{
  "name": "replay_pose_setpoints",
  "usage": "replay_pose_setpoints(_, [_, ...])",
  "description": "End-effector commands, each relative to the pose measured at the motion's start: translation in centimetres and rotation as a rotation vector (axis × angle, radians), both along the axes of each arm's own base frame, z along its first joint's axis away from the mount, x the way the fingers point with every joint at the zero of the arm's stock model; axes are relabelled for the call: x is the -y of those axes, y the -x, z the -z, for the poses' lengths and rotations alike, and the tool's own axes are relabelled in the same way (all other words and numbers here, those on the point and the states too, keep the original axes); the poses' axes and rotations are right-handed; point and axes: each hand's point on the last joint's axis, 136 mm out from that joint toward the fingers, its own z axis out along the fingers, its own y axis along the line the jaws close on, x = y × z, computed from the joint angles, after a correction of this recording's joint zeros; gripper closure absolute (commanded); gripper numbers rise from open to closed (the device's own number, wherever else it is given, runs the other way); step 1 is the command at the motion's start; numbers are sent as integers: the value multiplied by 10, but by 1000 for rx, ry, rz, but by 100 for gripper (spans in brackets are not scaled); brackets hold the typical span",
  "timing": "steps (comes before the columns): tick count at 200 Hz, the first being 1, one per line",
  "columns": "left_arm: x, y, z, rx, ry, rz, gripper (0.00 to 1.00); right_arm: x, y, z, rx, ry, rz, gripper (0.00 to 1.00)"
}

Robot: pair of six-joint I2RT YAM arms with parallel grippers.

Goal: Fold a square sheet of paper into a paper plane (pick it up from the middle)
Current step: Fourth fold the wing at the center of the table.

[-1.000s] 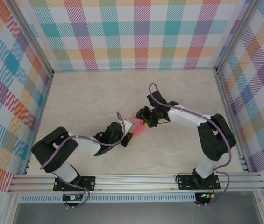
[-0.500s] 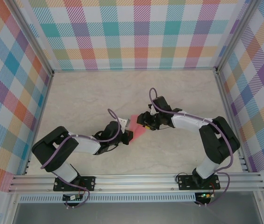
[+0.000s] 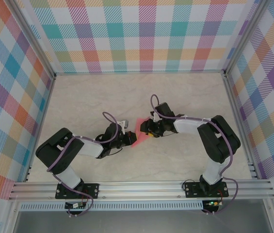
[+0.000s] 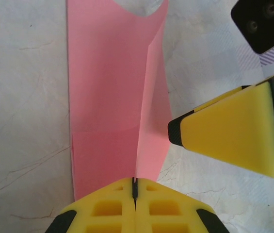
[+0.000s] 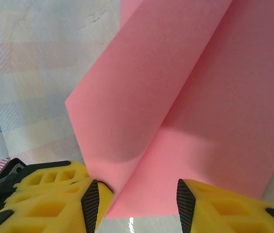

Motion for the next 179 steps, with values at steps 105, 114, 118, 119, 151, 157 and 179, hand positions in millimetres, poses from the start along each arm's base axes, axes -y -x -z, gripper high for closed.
replay_pose_setpoints(105, [-5,-2,8,-89,66,-40,96,-10,-14,13,-21,27,-32,50])
replay_pose_setpoints(114, [-5,-3,8,-90,64,-41,96,-9,-13,15,-24,36,-32,51])
replay_pose_setpoints(118, [-5,-3,9,-92,65,-41,96,-9,-13,16,-26,38,-32,51])
replay_pose_setpoints(119, [-5,-3,9,-91,66,-40,96,-9,-13,16,-27,39,-32,51])
replay_pose_setpoints(151, [-4,-3,8,-97,72,-38,95,-6,-12,24,-40,76,-30,51])
replay_pose_setpoints(157, [-4,-3,8,-97,73,-38,94,-5,-11,25,-44,87,-27,51])
replay_pose_setpoints(179, [-5,-3,5,-103,80,-37,90,-1,-12,32,-62,134,-13,51])
